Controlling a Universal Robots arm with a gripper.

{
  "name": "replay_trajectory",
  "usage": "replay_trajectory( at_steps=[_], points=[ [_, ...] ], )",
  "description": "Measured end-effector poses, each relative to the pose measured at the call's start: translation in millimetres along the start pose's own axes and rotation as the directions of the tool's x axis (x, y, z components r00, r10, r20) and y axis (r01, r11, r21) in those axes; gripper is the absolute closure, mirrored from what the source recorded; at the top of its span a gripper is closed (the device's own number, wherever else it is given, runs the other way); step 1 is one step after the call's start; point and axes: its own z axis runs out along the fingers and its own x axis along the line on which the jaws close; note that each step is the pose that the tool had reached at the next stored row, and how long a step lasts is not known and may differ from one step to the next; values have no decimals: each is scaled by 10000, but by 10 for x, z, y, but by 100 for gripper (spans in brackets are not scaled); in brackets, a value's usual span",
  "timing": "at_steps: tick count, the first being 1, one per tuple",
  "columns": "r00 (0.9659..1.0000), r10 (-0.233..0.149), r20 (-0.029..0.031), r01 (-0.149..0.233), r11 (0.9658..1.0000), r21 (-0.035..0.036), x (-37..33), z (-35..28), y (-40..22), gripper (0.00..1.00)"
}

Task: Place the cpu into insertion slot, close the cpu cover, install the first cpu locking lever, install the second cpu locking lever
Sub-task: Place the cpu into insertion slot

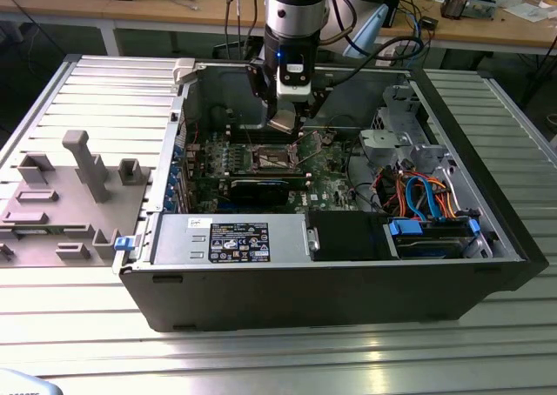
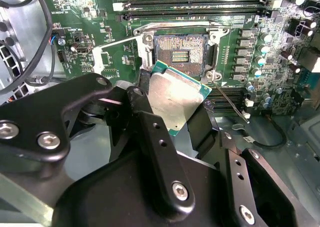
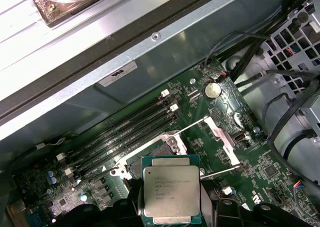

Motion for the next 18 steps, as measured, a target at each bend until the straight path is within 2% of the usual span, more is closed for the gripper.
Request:
replay_trajectory(
  at_steps=[18],
  points=[
    [9996, 276, 24, -276, 9996, -6, 0, 4, 0, 45]
  ],
)
